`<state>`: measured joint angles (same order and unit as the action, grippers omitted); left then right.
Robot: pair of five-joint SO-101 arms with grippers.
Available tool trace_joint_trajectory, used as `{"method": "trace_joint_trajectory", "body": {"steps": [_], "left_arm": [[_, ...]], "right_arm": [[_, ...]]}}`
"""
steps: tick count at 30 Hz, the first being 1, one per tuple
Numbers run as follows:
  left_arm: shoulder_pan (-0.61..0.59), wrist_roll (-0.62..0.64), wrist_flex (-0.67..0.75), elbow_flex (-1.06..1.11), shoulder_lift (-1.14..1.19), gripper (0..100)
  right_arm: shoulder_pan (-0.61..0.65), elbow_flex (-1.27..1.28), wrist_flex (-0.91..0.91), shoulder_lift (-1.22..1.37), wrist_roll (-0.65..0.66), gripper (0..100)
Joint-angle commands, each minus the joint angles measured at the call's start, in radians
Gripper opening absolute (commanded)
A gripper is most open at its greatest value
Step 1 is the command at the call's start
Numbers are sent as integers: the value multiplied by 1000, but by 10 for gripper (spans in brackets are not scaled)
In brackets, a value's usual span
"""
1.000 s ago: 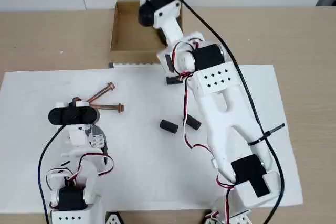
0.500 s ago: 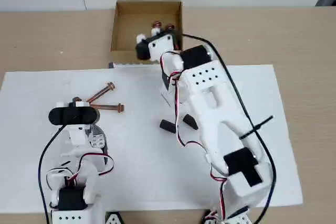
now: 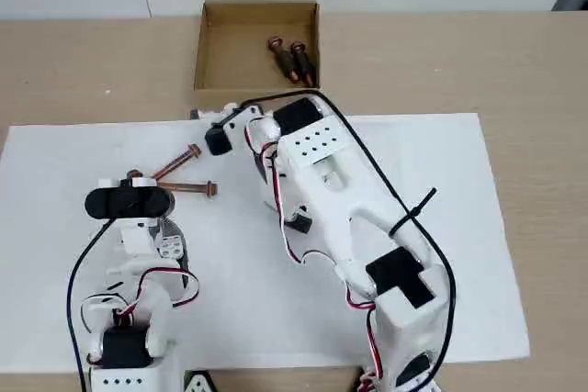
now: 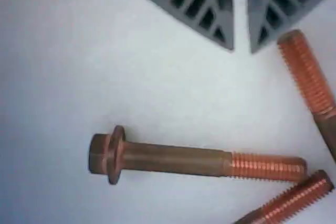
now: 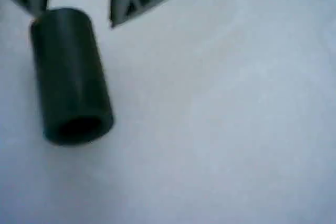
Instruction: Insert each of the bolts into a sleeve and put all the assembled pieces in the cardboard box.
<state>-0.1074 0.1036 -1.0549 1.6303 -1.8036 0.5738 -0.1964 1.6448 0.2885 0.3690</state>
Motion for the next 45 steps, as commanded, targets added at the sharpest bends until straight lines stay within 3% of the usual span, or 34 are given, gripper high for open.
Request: {"method": "trace_joint_trajectory", "body": {"steps": [1, 15, 39, 42, 45], "left_arm": [[-3, 6, -3, -5, -8, 6], [-2, 6, -3, -5, -8, 6], [-2, 6, -3, -5, -8, 6], [-3, 6, -3, -5, -8, 6], [-3, 6, -3, -5, -8, 6]], "right_arm": [[5, -3, 8, -10, 49, 97], [5, -3, 8, -1, 201, 155], [38, -5, -44, 199, 227, 154], [36, -5, -45, 228, 227, 140], [33, -5, -47, 259, 227, 65]]}}
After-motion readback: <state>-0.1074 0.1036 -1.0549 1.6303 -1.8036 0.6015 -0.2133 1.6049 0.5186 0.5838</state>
